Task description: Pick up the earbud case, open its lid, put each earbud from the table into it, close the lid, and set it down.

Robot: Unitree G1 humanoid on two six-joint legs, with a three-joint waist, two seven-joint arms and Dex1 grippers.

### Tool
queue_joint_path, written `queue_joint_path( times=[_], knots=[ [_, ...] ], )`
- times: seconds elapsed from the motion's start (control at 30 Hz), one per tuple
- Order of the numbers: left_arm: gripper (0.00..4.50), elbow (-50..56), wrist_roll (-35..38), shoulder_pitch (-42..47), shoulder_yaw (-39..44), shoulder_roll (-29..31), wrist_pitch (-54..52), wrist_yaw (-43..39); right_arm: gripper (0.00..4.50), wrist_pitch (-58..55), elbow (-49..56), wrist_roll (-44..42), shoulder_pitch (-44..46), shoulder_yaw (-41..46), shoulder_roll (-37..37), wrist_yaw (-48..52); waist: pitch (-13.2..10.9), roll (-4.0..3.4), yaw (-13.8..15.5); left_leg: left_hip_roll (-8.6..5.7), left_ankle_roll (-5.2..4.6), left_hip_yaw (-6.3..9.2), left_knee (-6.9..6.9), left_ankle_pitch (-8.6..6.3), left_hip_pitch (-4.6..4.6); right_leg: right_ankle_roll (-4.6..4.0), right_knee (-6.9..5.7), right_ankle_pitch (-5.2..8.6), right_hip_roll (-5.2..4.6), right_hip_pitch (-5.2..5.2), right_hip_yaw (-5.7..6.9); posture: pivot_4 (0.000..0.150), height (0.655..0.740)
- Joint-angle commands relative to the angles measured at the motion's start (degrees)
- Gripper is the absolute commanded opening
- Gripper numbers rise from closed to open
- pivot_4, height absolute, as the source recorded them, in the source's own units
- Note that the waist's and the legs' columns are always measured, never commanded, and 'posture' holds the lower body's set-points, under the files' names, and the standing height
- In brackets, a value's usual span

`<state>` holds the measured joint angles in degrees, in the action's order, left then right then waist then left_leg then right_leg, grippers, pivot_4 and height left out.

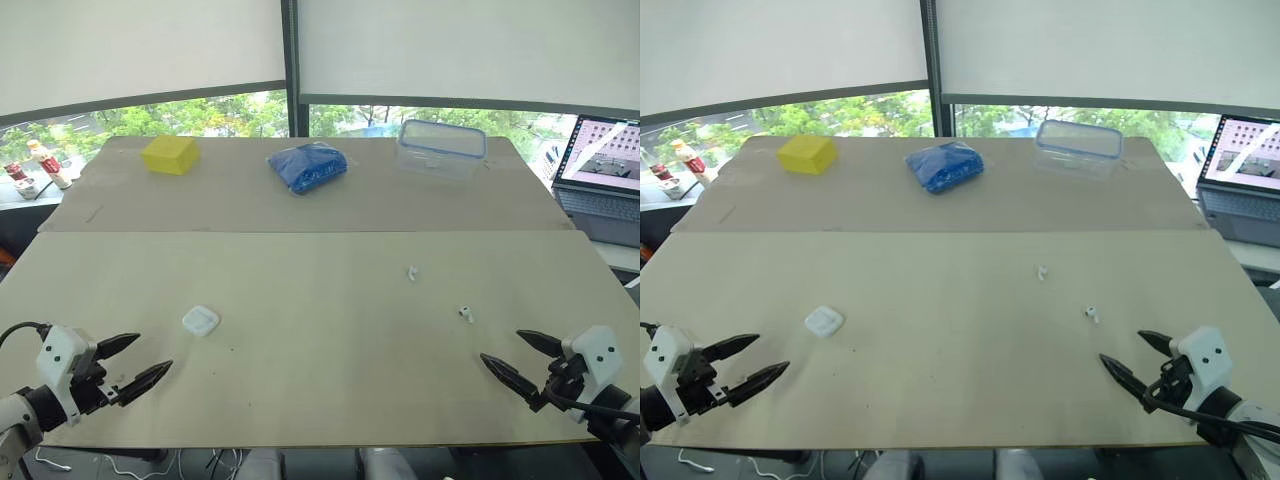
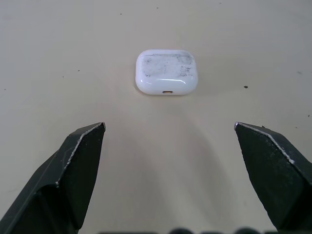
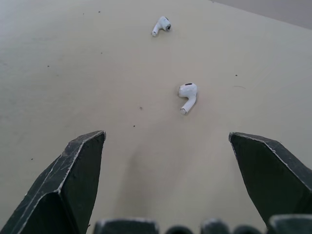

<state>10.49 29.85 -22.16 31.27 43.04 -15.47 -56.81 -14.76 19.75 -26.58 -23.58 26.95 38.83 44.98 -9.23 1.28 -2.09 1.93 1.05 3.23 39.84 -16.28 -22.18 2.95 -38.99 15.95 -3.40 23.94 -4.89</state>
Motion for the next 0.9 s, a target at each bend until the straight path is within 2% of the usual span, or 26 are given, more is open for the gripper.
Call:
queue_joint_path(
  times=[0.03,0.23,0.43,0.63,0.9],
  knots=[
    [4.50,0.39,-1.12,1.69,-1.46,0.49,-1.47,1.97,4.47,-0.81,3.95,-2.02,0.55,0.67,0.67,0.96,0.00,0.00,0.03,0.00,0.00,0.00,0.00,0.00,0.00,0.00,0.00,0.00,0.00,0.00,0.00,0.150,0.6859],
    [4.50,-1.06,-3.72,6.98,-6.83,-0.41,-4.24,6.09,4.47,-9.03,14.94,-6.86,2.88,-3.42,8.53,5.71,0.00,-0.01,-0.17,0.00,0.00,0.02,0.01,0.00,0.02,0.00,-0.03,-0.01,0.01,-0.01,0.00,0.150,0.6859],
    [4.50,-5.22,-4.99,13.38,-12.11,-1.30,-4.92,7.07,4.47,-17.64,20.86,-14.57,11.75,-6.55,15.59,7.66,-0.02,0.02,-0.08,-0.02,0.00,0.05,0.01,0.00,-0.01,-0.01,-0.02,-0.01,0.00,-0.01,0.03,0.150,0.6859],
    [4.50,-8.98,-6.12,20.41,-16.85,-1.42,-6.77,6.75,4.47,-22.60,20.99,-20.35,21.68,-11.17,18.11,9.08,-0.03,0.05,0.76,-0.02,0.00,0.09,0.04,0.00,0.00,-0.01,-0.01,-0.02,-0.01,-0.03,0.07,0.150,0.6859],
    [4.50,-12.86,-7.13,25.46,-20.37,-0.21,-8.04,4.55,4.47,-24.20,17.85,-18.66,31.62,-19.72,17.63,10.19,-0.03,0.04,1.23,-0.02,0.00,0.08,0.04,0.00,-0.01,-0.01,0.00,-0.02,-0.03,-0.01,0.08,0.150,0.6859]
  ],
)
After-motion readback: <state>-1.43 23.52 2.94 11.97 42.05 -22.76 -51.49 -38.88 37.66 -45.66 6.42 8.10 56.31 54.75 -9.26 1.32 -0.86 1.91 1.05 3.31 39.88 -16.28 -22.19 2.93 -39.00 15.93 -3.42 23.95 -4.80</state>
